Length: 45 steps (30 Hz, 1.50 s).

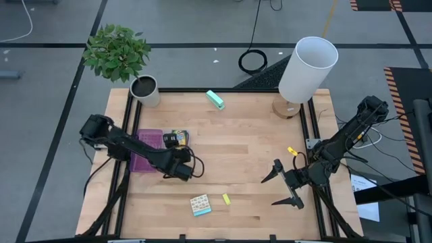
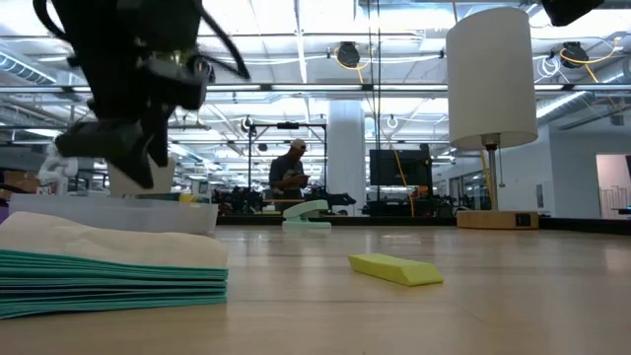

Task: Pack school essentials
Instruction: Put the crayon box into the purple supply box, then put the blue sticky note into the purple supply box

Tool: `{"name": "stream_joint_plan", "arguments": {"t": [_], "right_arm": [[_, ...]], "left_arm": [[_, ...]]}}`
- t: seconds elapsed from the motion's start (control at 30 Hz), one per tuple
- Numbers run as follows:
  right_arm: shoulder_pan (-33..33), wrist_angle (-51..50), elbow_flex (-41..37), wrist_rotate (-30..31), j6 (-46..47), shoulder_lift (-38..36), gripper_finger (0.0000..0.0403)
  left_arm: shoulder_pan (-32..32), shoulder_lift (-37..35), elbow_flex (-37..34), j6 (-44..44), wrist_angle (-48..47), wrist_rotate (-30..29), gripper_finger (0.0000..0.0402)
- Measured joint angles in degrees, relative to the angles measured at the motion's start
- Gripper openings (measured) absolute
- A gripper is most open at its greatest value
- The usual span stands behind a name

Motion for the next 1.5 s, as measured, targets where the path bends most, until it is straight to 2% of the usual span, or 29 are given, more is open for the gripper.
{"name": "stream_joint_plan", "arguments": {"t": [0.2, 0.33, 0.43, 0.6, 0.73, 0.9, 1.0, 1.13, 1.27, 1.5], "right_arm": [[0.00, -0.18, 0.00, 0.00, 0.02, 0.00, 0.0396], [0.00, -0.46, 0.00, 0.04, 0.36, 0.00, 0.0396], [0.00, -0.57, 0.00, 0.41, 0.54, 0.00, 0.0396], [-0.04, -0.60, 0.00, 2.18, 2.33, 0.00, 0.0396], [-0.04, -0.77, 0.00, 4.65, 4.20, 0.07, 0.0396], [-0.20, -0.65, 0.00, 8.94, 6.39, 2.02, 0.0396], [-0.59, -0.41, 0.00, 9.38, 6.95, 4.47, 0.0396], [-1.80, 2.66, 0.02, 9.32, 6.27, 9.01, 0.0396], [-3.18, 4.55, 1.85, 9.16, 2.37, 14.47, 0.0396], [-4.43, 6.69, 10.14, 7.70, -12.40, 27.84, 0.0388]], "left_arm": [[-0.09, -8.30, 0.02, -4.06, 0.00, -1.52, 0.0231], [-0.54, -13.15, 0.02, -9.72, 0.91, 0.63, 0.0211], [-1.69, -15.27, 0.02, -13.13, 4.85, 2.36, 0.0188], [-6.45, -15.26, 0.02, -10.90, 15.71, 3.10, 0.0148], [-10.63, -13.56, 0.00, -10.11, 23.13, 2.72, 0.0129], [-15.79, -10.21, -0.08, -9.78, 31.90, 0.29, 0.0127], [-18.12, -7.07, 0.13, -8.71, 38.82, -0.11, 0.0127], [-20.77, -1.75, 1.84, -8.92, 42.18, -0.09, 0.0127], [-23.02, 4.67, 7.58, -8.64, 40.18, -0.14, 0.0127], [-25.22, 13.46, 18.48, -12.29, 25.50, -0.31, 0.0126]]}}
